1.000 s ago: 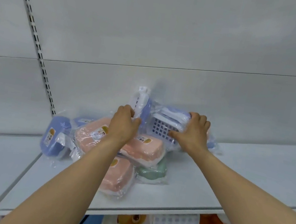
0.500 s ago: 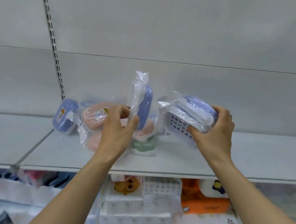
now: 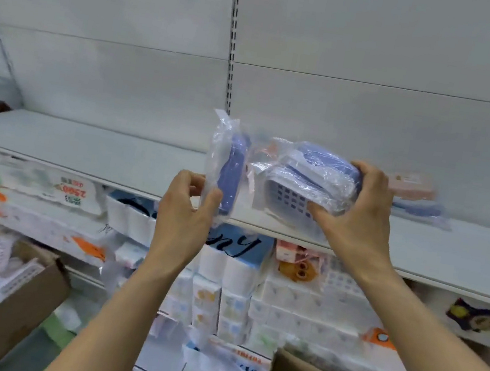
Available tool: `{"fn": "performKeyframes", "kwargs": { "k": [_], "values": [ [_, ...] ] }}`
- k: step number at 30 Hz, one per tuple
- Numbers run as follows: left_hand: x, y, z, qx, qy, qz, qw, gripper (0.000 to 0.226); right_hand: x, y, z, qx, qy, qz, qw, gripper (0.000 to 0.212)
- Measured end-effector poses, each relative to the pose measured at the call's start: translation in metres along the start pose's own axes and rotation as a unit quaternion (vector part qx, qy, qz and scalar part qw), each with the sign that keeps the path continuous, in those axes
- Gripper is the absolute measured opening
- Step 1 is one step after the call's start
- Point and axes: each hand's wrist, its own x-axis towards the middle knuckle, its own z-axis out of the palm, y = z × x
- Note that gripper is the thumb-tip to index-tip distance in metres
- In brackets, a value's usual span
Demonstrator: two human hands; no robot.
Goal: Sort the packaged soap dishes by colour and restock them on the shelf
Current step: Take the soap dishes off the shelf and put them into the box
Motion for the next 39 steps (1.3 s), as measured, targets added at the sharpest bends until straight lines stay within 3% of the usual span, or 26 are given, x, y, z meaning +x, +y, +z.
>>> {"fn": "performKeyframes", "kwargs": {
  "k": [10,17,28,34,39],
  "values": [
    [0.070,-0.113,-0.220,0.143,0.087,-0.049,0.985,0.013,-0.025,-0.164,0.214,0.076,-0.093,-0.049,0.992,0.077],
    [0.114,-0.195,-0.346,0.183,0.066,-0.097,0.976,0.012,-0.050,-0.254,0.354,0.098,-0.133,-0.021,0.986,0.077],
    [0.176,-0.325,-0.455,0.194,0.071,-0.210,0.956,0.016,-0.082,-0.313,0.520,0.066,-0.233,-0.008,0.970,0.070],
    [0.223,-0.401,-0.512,0.218,0.093,-0.252,0.938,0.019,-0.085,-0.343,0.635,0.058,-0.317,-0.004,0.947,0.070],
    [0.259,-0.470,-0.552,0.221,0.063,-0.310,0.922,0.022,-0.101,-0.359,0.720,0.045,-0.389,0.041,0.919,0.074]
  ]
}}
